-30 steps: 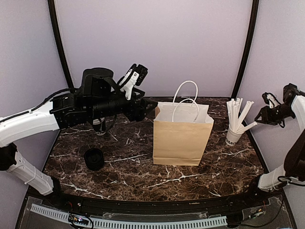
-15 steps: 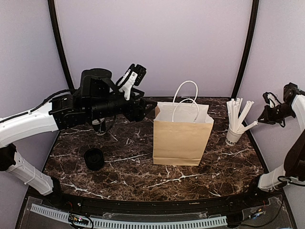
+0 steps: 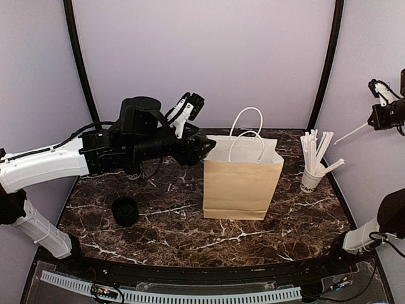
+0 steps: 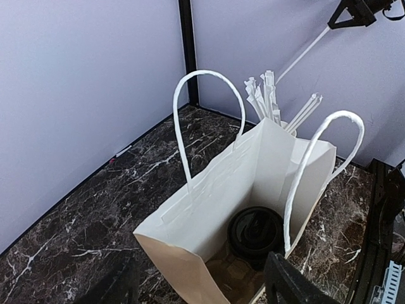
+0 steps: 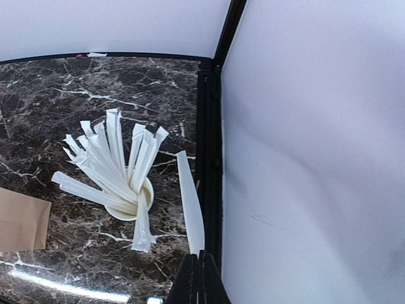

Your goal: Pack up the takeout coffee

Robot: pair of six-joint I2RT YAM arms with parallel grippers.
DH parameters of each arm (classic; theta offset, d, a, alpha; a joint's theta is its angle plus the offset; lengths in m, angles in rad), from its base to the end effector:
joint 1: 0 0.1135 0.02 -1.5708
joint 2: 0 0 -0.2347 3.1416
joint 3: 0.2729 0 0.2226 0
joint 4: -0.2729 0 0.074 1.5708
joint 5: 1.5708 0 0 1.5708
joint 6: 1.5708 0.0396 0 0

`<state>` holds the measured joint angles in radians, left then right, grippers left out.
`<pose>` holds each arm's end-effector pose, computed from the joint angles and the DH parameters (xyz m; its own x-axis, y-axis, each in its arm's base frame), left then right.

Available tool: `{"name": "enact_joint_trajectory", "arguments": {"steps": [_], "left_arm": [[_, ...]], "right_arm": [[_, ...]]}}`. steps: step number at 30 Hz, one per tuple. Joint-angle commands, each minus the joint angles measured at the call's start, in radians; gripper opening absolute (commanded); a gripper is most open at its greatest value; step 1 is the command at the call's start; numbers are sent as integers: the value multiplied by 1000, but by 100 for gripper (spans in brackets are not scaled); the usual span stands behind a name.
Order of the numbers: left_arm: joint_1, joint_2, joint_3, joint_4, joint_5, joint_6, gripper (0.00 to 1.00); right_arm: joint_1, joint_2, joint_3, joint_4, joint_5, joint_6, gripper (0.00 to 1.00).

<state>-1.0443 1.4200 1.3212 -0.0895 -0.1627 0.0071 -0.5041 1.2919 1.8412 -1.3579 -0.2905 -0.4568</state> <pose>0.1639 -0.2692 0.3629 -0.0886 0.1663 -0.9821 0.7739 0.6323 0.0373 0.1668 -0.0790 0.4212 -0.6961 -0.0986 -0.7111 -0.0194 0.9927 -0.1186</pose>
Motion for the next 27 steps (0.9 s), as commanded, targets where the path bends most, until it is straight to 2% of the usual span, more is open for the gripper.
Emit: {"name": "enact_joint_trajectory", "arguments": {"steps": [1,5,7,10,14,16,21,27], "left_arm": [[4,15,24,38,10,36,71],[4,42,49,30,8,50,71],[4,53,65,19,8,50,71],[4,56,82,2,1,47,71],[4,33,93,-13,-28,41,71],[4,18,94,-20,-47,38,71],[4,-13,76,-24,-142,46,72],[6,-11,98,-43,-254,76,73]], "right_arm": [[14,-20,115,-62,135,-67,0],[14,-29,204,-60,148,-90,0],[14,-25,268,-61,50,-93,0],[16,-28,317,-47,-205,-114,0],[43,-73,248,7,-638,-133,0],[79,-107,203,69,-748,-125,0],[129,-166,133,209,-853,-63,0],[183,-187,161,145,-927,-74,0]]}}
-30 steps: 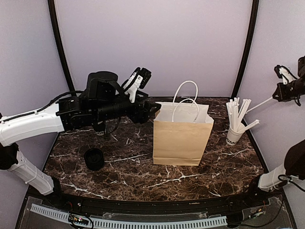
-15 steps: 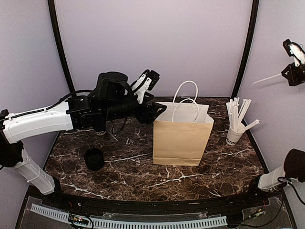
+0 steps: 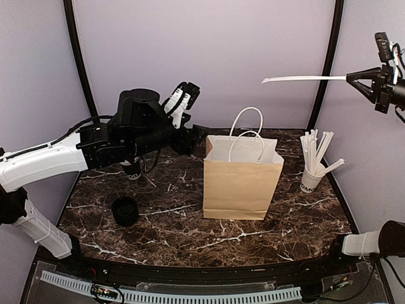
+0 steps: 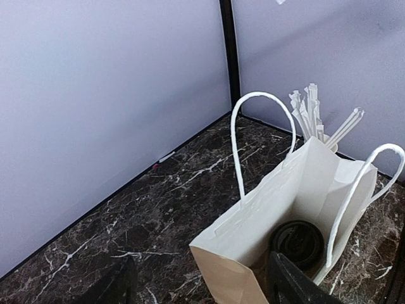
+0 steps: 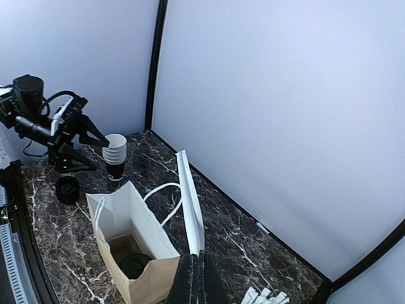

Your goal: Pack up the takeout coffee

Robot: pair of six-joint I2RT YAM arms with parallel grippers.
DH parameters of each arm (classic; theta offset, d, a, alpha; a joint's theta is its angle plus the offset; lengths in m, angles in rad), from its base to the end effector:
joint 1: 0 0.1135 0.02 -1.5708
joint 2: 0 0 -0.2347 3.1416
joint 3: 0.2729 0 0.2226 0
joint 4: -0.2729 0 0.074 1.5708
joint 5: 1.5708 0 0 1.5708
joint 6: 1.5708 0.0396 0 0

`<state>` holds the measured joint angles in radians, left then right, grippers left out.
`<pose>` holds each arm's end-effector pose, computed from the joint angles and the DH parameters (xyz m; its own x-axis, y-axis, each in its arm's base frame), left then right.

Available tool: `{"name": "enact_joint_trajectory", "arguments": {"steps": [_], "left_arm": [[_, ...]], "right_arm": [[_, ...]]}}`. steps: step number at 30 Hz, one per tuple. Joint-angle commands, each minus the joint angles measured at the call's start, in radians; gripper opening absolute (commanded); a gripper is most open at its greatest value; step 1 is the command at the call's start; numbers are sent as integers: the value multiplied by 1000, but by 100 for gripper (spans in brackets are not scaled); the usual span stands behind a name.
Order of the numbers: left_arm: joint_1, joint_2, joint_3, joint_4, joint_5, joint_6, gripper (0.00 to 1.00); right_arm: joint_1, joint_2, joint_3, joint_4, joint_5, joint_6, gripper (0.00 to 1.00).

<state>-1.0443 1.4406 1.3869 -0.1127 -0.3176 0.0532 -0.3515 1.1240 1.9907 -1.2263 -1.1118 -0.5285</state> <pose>0.1699 -0.2678 0.3761 -0.0477 0.1825 -0.9820 0.6701 0.7350 0.1041 0.1036 -0.0002 0.4952 0.0350 -0.2508 -0.9674 -0.7152 0.6698 -0.1995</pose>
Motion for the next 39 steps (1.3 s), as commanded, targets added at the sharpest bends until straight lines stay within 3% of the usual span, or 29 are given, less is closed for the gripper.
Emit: {"name": "enact_joint_trajectory", "arguments": {"steps": [1,4,7,17,22,26,27,28,29,30,33,36,39], "left_arm": [[6,-31,35,-24,-107,35,73],[6,-31,45,-30,-137,41,73],[6,-36,46,-37,-158,39,73],[6,-47,33,-65,-181,11,73],[6,-44,35,-69,-184,8,73],[6,-36,44,-86,-174,1,74],[6,-31,48,-93,-170,-2,74],[6,-29,51,-103,-167,-7,74],[6,-26,54,-109,-166,-9,74],[6,-25,54,-118,-165,-13,74],[6,-30,57,-137,-159,-29,74],[6,-49,42,-146,-166,-39,74],[7,-82,3,-134,-194,-19,75]], "right_arm": [[42,-23,-11,-3,-101,-18,0],[121,-5,-78,-86,-44,-86,0],[288,42,-127,-141,84,-118,0],[563,124,-267,-42,446,-103,0],[714,229,-182,21,577,-79,0],[910,366,-92,11,788,-131,0],[972,397,-79,13,831,-141,4],[1026,425,-63,21,874,-141,19],[1070,457,-41,31,916,-141,49],[1100,489,1,30,959,-141,70],[1087,617,298,-90,987,-133,97],[1017,621,499,-168,933,-111,99],[975,447,295,-44,962,-97,99]]}}
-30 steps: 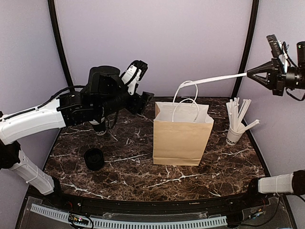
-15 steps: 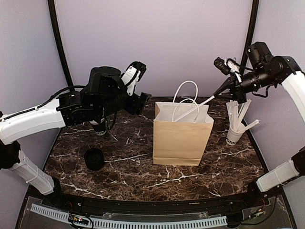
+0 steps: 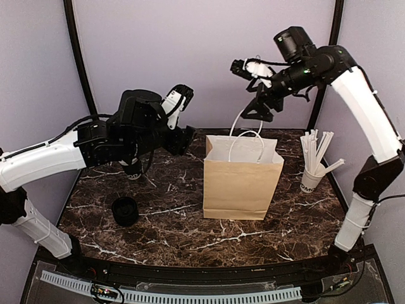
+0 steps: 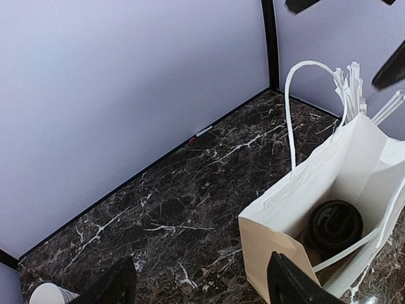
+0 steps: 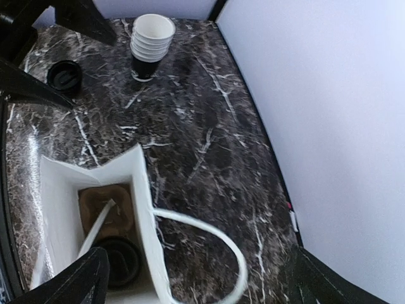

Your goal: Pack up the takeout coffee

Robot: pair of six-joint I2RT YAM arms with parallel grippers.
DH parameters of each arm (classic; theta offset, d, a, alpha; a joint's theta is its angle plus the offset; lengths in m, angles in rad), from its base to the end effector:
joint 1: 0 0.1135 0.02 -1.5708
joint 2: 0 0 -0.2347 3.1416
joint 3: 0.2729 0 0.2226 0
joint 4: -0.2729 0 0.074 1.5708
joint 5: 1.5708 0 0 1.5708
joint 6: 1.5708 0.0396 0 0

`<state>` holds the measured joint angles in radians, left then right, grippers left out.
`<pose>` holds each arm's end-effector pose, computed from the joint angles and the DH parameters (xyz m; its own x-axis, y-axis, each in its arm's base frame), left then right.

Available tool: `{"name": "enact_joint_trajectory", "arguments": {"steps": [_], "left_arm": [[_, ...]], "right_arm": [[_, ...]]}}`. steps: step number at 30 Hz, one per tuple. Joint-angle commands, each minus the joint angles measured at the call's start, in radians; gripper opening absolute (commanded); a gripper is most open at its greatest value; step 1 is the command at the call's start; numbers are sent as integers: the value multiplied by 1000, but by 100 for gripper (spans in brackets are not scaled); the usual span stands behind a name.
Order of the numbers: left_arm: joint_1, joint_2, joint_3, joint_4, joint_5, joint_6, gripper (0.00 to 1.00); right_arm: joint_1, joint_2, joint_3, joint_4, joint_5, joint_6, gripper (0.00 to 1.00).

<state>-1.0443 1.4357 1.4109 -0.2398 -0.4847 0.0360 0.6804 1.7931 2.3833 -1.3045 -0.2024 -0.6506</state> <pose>0.1714 -0.2582 0.3722 -0.1119 0.2560 -0.9602 0.5434 0.8248 0.1565 0.2295 0.1960 0.4377 0.0396 -0.7312 -0.6810 -0.8927 0.2803 -0.3528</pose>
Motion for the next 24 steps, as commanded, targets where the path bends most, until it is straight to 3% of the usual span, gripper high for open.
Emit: {"name": "enact_joint_trajectory", "arguments": {"steps": [1,3,7,13,16,19,24], "left_arm": [[7,-81,-37,4,-43,5,76],[11,-83,-49,18,-64,24,80],[58,-56,-19,-23,-56,-3,82],[200,-39,24,-108,2,-116,82],[314,-54,43,-135,66,-163,81],[367,-100,14,-101,36,-123,81],[388,-124,-37,-86,60,-96,82]], "right_arm": [[-70,-293,-216,110,72,33,99],[-108,-378,-373,210,96,50,99],[-304,-390,-425,236,-25,99,99],[-589,-504,-741,690,-122,374,99],[-619,-509,-836,857,8,550,99],[-619,-520,-860,933,124,631,99],[-619,-547,-937,985,15,691,99]]}}
